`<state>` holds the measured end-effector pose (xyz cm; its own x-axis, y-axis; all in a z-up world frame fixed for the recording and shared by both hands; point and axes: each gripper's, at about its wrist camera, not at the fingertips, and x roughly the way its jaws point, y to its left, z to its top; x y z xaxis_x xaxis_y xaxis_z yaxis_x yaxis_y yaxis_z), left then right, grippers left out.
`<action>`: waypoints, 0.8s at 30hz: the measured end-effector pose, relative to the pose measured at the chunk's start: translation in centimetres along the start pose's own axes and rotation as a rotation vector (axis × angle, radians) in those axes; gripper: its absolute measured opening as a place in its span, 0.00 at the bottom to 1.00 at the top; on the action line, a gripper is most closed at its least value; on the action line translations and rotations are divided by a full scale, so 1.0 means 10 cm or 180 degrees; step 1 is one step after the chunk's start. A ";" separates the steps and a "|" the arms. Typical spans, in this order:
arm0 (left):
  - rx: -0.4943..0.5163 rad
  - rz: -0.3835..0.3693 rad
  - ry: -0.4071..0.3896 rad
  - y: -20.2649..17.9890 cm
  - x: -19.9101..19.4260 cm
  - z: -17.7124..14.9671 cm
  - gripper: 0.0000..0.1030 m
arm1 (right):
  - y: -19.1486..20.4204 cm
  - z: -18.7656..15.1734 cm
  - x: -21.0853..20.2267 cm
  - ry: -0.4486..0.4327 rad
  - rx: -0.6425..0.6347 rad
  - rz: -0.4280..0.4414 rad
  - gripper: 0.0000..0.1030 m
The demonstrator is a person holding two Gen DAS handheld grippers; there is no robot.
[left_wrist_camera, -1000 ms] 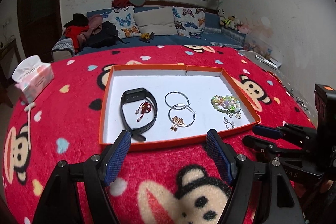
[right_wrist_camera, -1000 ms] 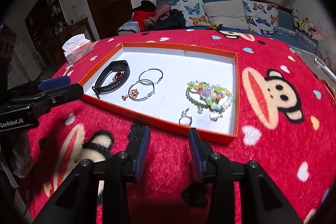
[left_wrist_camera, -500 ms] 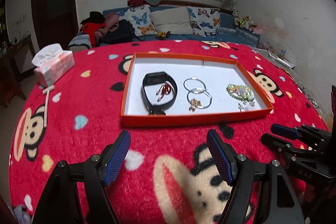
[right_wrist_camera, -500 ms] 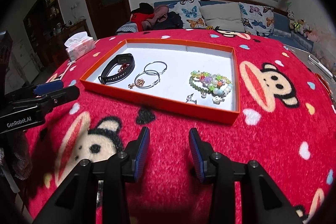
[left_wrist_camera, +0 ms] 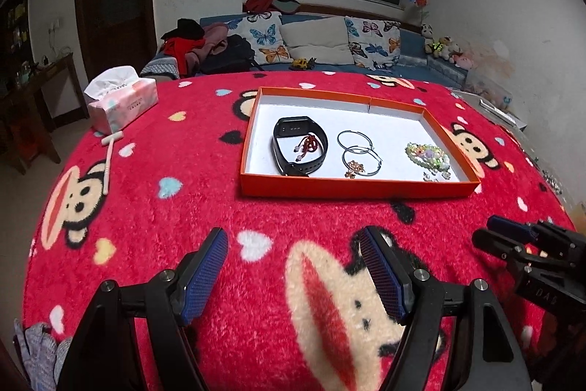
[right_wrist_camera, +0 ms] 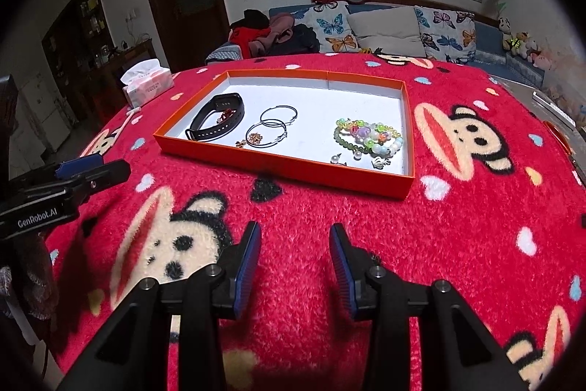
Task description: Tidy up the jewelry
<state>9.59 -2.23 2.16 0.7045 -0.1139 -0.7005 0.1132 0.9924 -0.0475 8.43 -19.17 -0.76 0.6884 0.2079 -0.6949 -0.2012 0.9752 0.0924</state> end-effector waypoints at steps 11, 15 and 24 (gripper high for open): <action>-0.0069 0.0055 0.0079 0.03 -0.10 -0.22 0.77 | 0.01 -0.05 -0.12 -0.0025 0.0045 -0.0022 0.41; -0.0027 0.0063 0.0075 0.00 -0.16 -0.28 0.77 | 0.02 -0.08 -0.15 -0.0030 0.0056 -0.0017 0.41; 0.0019 0.0112 -0.0026 -0.08 -0.28 -0.32 0.77 | 0.08 -0.12 -0.22 -0.0063 0.0017 0.0000 0.42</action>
<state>5.27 -2.51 1.90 0.7139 -0.0793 -0.6958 0.0925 0.9955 -0.0186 5.92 -18.93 0.03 0.7019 0.2094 -0.6808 -0.1976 0.9755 0.0963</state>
